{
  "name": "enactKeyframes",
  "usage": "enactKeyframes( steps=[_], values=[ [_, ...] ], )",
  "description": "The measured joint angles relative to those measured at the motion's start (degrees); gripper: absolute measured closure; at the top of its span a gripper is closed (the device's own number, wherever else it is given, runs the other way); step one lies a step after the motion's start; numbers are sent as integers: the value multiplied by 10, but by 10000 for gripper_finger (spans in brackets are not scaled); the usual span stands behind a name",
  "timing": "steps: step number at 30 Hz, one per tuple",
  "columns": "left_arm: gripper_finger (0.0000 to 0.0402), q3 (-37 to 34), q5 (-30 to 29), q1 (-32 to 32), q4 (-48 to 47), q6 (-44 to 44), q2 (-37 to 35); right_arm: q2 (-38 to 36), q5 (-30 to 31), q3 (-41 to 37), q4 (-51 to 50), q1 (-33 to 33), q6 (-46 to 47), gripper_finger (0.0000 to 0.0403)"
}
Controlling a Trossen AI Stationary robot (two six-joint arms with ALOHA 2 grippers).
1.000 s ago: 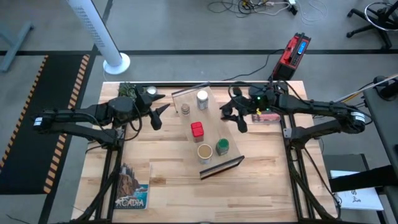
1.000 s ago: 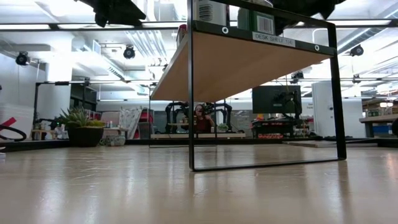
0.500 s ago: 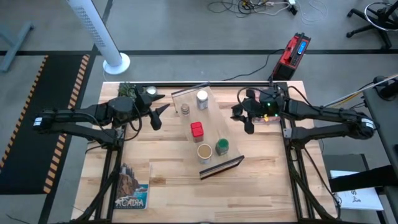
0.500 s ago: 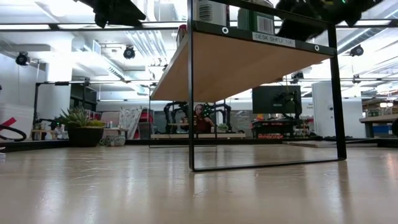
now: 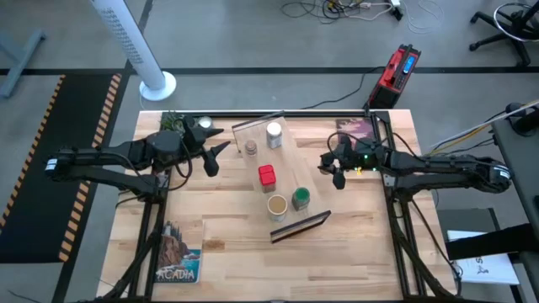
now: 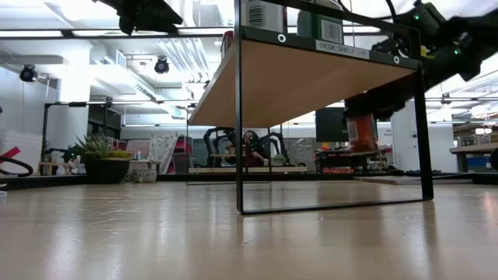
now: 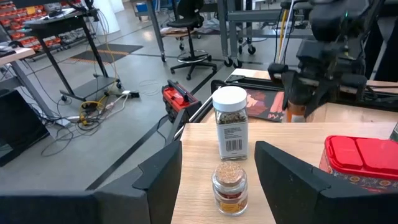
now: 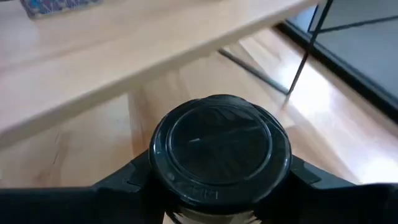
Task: Shelf spices
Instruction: Remove the black seasoning bottle from the shelf
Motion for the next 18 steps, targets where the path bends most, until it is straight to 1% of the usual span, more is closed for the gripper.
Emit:
enactKeyframes(
  steps=[3, 11, 18],
  values=[
    [209, 0, 0, 0, 0, 0, 0, -2, 4, -24, 36, 0, 12, 226],
    [209, 0, 0, 0, 0, -2, 0, -2, 60, -75, 70, 0, 19, 226],
    [209, 0, 0, 0, -1, -2, 0, -2, 57, -87, 70, 0, 45, 226]
  ],
)
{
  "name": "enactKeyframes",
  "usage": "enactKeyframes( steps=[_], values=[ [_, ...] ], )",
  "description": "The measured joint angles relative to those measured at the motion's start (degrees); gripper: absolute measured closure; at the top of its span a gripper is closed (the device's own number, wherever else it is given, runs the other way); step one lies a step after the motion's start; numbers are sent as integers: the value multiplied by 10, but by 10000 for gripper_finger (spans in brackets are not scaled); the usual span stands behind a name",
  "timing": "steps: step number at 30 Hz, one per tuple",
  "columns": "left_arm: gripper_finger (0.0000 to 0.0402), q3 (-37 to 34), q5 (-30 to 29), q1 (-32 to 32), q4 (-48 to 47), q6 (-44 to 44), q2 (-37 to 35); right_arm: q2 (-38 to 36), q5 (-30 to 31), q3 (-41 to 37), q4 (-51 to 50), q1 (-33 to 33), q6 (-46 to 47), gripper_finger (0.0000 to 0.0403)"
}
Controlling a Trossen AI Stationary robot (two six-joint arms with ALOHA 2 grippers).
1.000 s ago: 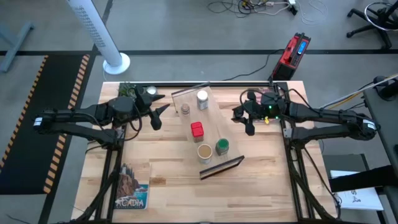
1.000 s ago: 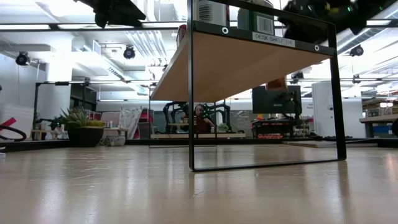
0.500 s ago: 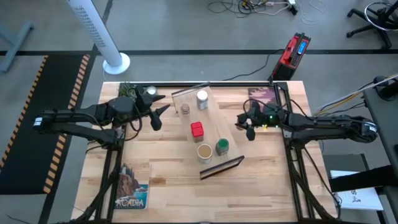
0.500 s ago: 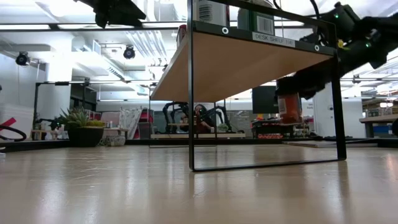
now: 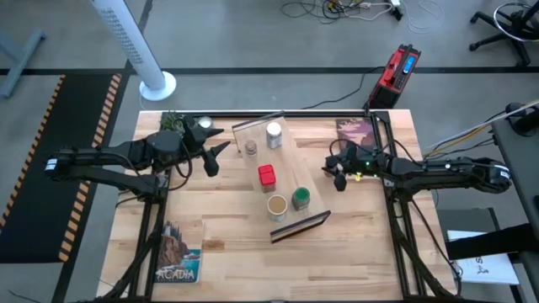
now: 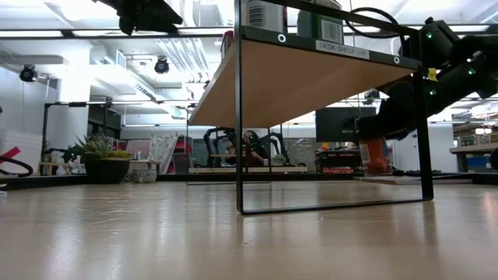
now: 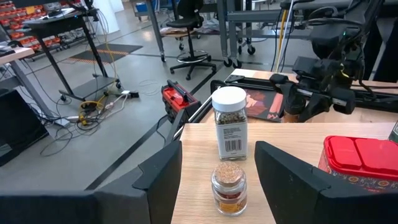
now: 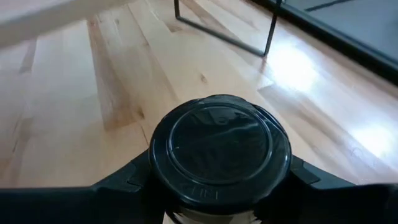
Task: Shelf spices
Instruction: Remove the black seasoning bottle from the shelf
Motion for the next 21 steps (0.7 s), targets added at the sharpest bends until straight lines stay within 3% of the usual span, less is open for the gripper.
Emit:
enactKeyframes(
  steps=[12, 21],
  values=[
    [209, 0, 0, 0, 0, -3, 0, -1, 1, -67, 78, 0, 37, 221],
    [209, 0, 0, 0, -1, -3, 0, -10, 2, -77, 76, 0, 37, 222]
  ],
)
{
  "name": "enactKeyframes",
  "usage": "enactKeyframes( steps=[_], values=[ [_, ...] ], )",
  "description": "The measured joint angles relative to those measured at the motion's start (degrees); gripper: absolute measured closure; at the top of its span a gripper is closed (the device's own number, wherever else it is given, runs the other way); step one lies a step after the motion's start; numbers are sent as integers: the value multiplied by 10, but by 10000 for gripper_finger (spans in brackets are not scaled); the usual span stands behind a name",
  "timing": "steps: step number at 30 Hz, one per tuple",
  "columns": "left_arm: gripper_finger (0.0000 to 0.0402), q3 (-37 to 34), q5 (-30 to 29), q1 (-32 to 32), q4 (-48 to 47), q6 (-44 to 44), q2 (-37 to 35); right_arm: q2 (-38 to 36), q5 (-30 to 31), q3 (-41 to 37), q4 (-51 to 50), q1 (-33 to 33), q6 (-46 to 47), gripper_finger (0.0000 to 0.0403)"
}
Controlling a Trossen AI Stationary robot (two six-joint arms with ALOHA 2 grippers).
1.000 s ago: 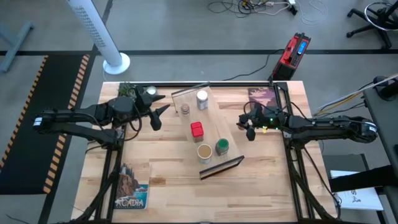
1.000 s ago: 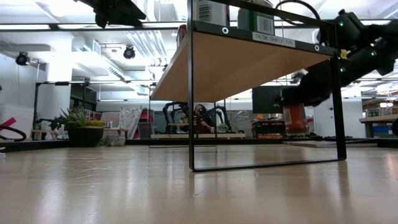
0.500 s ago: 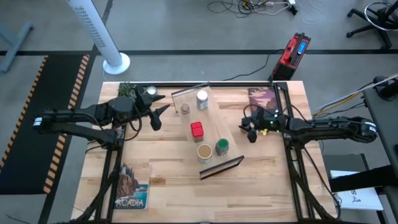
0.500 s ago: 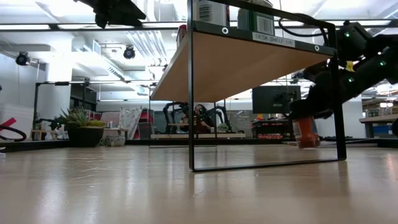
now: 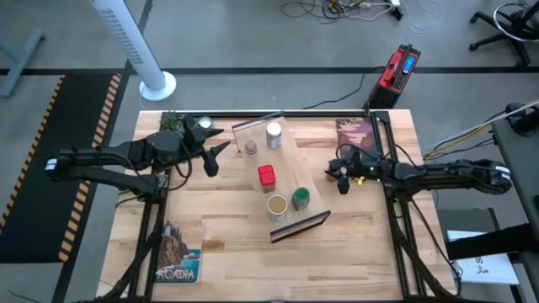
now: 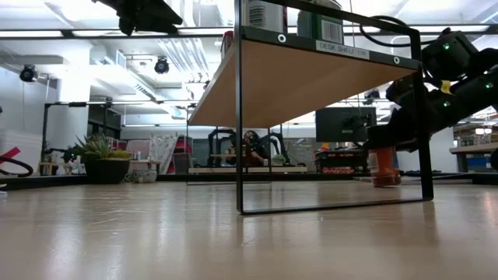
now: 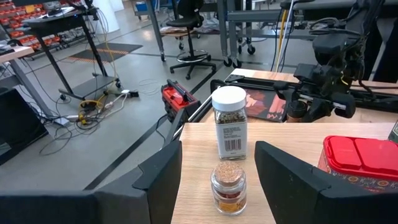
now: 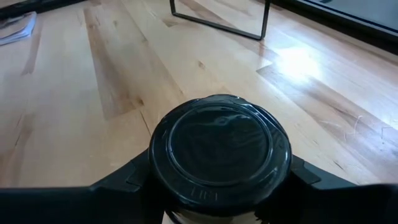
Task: Shelf spices
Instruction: Remove the black seasoning bottle from the shelf, then remove the red seasoning can from the shelf
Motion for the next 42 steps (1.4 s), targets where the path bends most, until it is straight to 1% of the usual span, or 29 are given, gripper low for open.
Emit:
enactKeyframes(
  steps=[6, 9, 12, 15, 19, 24, 27, 33, 35, 38, 42],
  values=[
    [209, 0, 0, 0, -7, -1, 0, -37, -1, 0, -55, 0, -2, 221],
    [209, 0, 0, 0, -10, -1, 0, -58, -15, 0, -72, 0, 0, 221],
    [209, 0, 0, 0, -10, -1, 0, -83, -29, -1, -95, 0, 1, 210],
    [209, 0, 0, 0, -12, -1, 0, -112, -30, -1, -125, 0, 1, 205],
    [209, 0, 0, 0, -13, -2, 0, -142, -31, -1, -158, 0, 1, 210],
    [209, 0, 0, 0, -12, -2, 0, -159, -26, -2, -169, 0, 5, 209],
    [209, 0, 0, 0, -12, -6, 0, -158, -16, -2, -169, 0, 15, 189],
    [209, 0, 0, 0, -12, -6, 0, -158, -16, 13, -174, 0, 23, 132],
    [209, 0, 0, 0, -12, -6, 0, -158, -16, 27, -177, 0, 21, 115],
    [209, 0, 11, 0, -12, -6, 0, -158, -16, 60, -221, 0, 10, 95],
    [209, 0, 15, 0, -12, -6, 0, -158, -16, 116, -273, 0, 1, 83]
  ],
)
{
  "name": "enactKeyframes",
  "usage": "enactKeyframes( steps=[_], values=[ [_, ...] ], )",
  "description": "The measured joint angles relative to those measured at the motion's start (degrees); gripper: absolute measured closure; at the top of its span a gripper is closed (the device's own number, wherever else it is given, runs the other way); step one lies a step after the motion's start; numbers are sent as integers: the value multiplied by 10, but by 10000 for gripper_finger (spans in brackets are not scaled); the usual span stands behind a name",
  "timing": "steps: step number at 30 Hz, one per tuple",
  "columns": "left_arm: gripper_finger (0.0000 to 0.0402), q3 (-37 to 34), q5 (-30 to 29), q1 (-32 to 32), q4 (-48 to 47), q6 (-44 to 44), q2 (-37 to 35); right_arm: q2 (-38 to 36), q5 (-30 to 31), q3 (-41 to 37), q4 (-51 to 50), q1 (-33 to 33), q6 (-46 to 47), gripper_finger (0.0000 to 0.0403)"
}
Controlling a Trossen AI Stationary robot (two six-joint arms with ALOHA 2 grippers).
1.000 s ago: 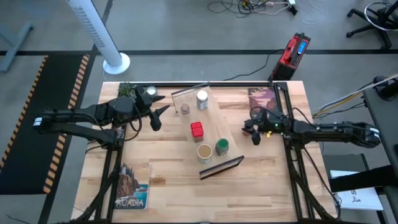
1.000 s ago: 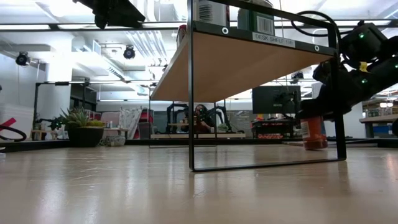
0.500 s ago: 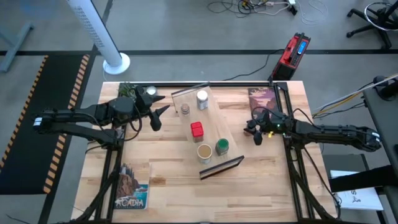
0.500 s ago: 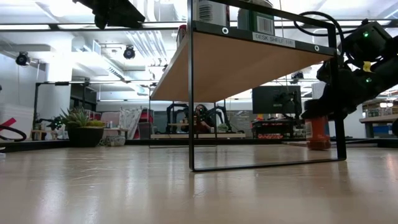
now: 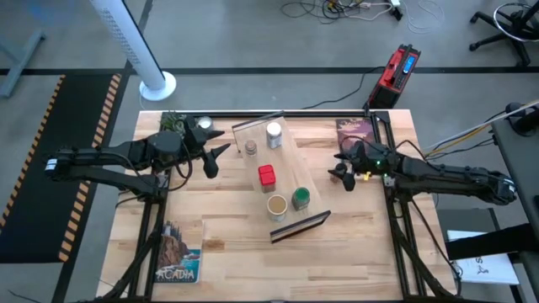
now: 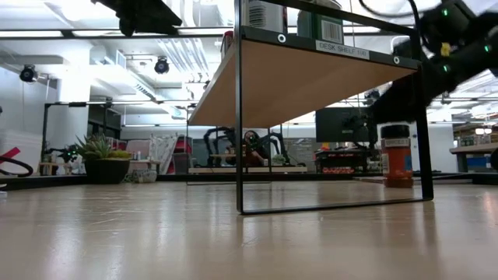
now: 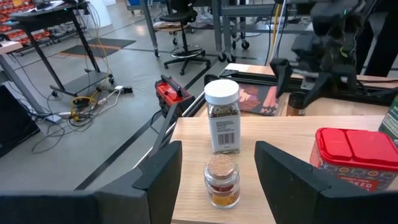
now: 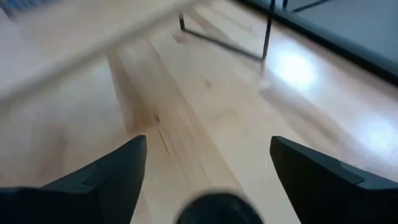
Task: Shelf spices
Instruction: Remove the red seasoning can from the shelf
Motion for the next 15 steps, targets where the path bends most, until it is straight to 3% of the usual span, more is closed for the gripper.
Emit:
enactKeyframes(
  steps=[10, 15],
  values=[
    [209, 0, 2, 0, 0, 0, 0, 12, -58, 148, -22, 1, -78, 86],
    [209, 0, 37, 0, 2, -4, 1, 49, -105, 201, -23, 1, -105, 87]
  ],
)
